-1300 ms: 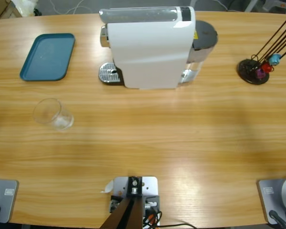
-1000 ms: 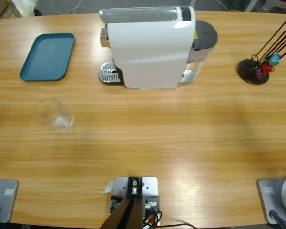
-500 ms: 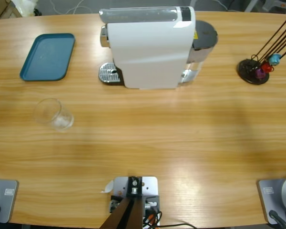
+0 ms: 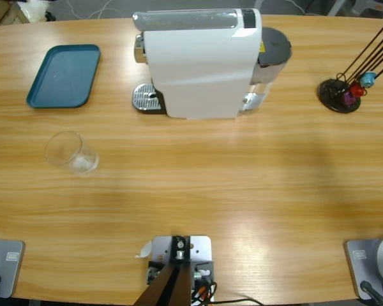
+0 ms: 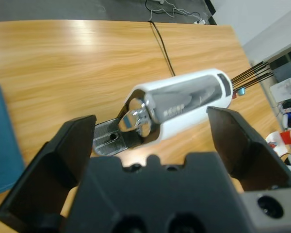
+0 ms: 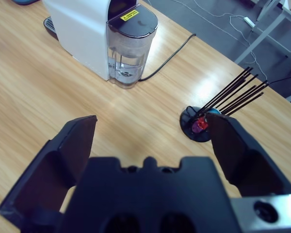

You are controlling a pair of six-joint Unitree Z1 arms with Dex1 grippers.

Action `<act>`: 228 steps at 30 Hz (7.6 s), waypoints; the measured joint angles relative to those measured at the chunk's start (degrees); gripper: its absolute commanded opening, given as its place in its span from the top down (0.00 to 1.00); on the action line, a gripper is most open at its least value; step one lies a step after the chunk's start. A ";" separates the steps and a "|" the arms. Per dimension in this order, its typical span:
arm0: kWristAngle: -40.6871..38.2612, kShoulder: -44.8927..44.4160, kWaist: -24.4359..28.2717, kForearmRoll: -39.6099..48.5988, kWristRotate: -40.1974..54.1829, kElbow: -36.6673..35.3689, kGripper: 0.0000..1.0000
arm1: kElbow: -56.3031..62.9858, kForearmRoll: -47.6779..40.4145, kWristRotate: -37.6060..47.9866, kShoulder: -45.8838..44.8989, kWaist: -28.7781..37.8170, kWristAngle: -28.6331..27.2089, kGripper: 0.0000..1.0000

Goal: Pour coffee

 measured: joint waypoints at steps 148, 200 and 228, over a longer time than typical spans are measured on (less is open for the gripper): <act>6.23 -17.03 -9.28 7.11 31.97 16.88 0.01 | 19.44 -52.94 11.29 45.18 -32.25 0.81 0.76; 6.22 -15.92 -9.29 6.15 30.78 16.95 0.02 | 7.84 -36.58 9.74 36.12 -32.85 0.80 1.00; 6.87 -20.00 -9.23 10.37 32.38 17.36 0.02 | -19.32 -17.53 -13.07 34.68 -4.32 23.98 1.00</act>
